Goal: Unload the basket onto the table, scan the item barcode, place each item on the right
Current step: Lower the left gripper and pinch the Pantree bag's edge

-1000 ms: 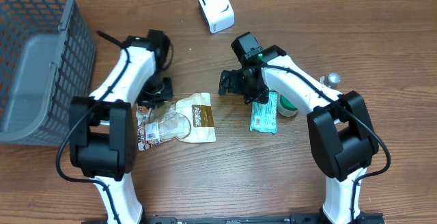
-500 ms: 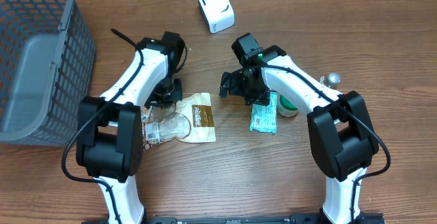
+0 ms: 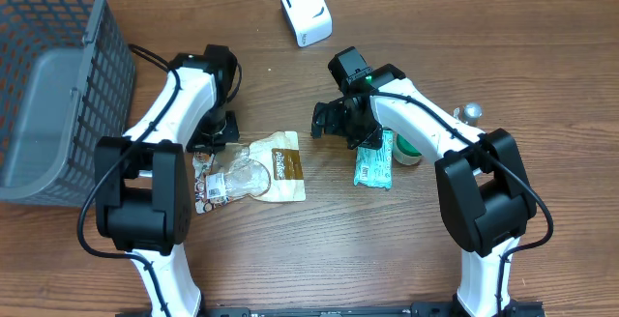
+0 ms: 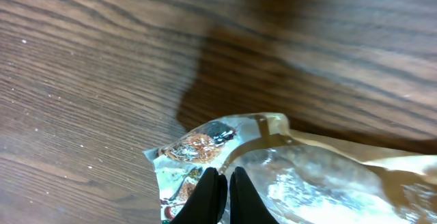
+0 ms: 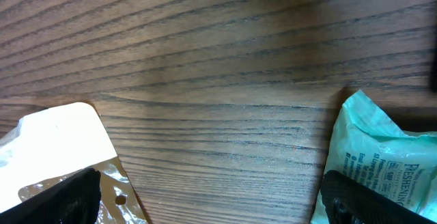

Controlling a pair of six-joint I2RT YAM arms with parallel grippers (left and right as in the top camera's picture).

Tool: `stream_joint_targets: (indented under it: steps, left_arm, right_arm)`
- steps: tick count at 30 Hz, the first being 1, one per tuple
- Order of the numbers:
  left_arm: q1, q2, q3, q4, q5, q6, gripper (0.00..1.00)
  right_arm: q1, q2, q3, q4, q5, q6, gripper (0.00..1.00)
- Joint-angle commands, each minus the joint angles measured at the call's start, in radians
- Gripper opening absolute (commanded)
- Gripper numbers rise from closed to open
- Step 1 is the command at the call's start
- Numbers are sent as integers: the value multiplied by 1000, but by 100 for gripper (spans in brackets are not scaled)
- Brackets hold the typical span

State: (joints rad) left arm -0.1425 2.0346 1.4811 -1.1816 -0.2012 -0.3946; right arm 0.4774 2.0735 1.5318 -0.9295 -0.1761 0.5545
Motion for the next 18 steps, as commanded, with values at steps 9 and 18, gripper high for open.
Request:
stream_joint_targets:
  steps: [9,18]
  left_arm:
    - [-2,-26,-165,133,11,49,4]
    - [-3,-26,-177,189,223,162,4]
  right_arm:
    - [-7,3,19,0,10,-14,100]
    - [-7,3,19,0,10,-14,100]
